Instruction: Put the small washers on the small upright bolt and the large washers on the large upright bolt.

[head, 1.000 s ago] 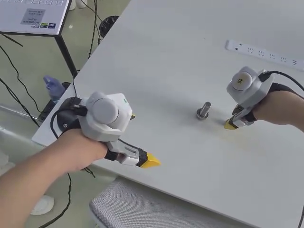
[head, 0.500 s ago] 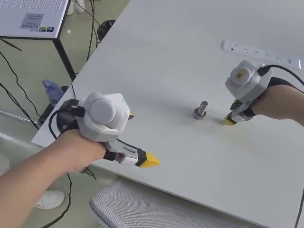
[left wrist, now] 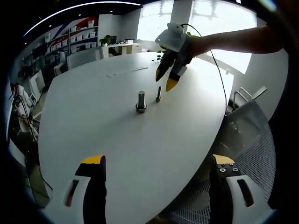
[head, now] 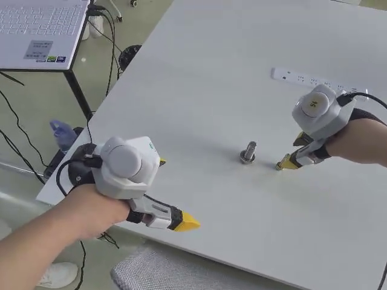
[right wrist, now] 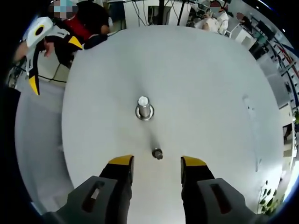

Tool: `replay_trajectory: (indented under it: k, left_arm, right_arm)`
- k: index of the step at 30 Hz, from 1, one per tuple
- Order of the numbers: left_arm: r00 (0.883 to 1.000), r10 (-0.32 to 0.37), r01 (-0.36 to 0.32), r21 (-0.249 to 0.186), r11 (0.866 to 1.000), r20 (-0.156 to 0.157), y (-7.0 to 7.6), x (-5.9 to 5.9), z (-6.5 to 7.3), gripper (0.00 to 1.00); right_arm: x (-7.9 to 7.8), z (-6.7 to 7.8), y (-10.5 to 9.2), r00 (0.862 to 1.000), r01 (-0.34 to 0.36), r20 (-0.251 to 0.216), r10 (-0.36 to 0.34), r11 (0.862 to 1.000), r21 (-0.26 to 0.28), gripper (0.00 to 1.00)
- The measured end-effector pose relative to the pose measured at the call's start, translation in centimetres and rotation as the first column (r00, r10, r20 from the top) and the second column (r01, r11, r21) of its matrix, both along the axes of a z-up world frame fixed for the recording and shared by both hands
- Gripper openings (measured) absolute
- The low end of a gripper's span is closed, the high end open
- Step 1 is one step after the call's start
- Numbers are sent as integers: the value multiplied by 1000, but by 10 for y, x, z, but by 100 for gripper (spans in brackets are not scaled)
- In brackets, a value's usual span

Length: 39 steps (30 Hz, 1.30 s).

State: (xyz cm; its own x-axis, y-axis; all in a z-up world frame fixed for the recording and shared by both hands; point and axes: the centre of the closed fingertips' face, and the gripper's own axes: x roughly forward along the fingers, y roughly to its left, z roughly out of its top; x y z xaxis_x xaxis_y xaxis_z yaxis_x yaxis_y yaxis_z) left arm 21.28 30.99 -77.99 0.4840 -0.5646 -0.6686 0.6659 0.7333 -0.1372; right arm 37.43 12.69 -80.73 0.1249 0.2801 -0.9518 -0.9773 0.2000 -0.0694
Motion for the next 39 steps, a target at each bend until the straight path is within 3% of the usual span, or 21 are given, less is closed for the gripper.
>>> replay_trajectory:
  k: [5,15,20,23,25,28,33,37,38,39]
  left_arm:
    - [1000,13,-13,-8,1000,17,1,3,7,94]
    - [1000,3,-3,-8,1000,27,-1,4,13,95]
    - [999,9,-8,-20,1000,39,-2,6,19,95]
    - [999,12,-11,-21,1000,45,-3,6,21,95]
    - [999,18,-16,-29,999,49,-2,5,24,95]
    - [998,32,-30,-47,998,52,0,6,27,95]
    - [997,53,-49,-66,997,64,1,7,33,95]
    - [996,61,-56,-70,996,72,1,5,39,95]
    - [995,62,-57,-70,996,77,1,5,41,95]
    - [994,68,-62,-79,995,81,0,5,43,95]
  right_arm:
    - [4,14,3,999,11,32,-13,998,57,50]
    - [0,43,2,997,67,29,-73,983,169,51]
    - [-5,63,2,991,119,29,-131,956,266,51]
    - [-9,69,-2,989,129,36,-146,947,293,52]
    - [-10,75,-3,986,136,46,-160,932,336,52]
    - [-13,85,-7,976,183,38,-216,896,404,53]
    - [-20,100,-17,965,199,51,-257,847,493,54]
    - [-26,114,-23,941,253,41,-336,779,573,63]
    - [-31,120,-22,937,258,32,-348,751,608,63]
    - [-35,123,-24,931,271,24,-365,732,625,63]
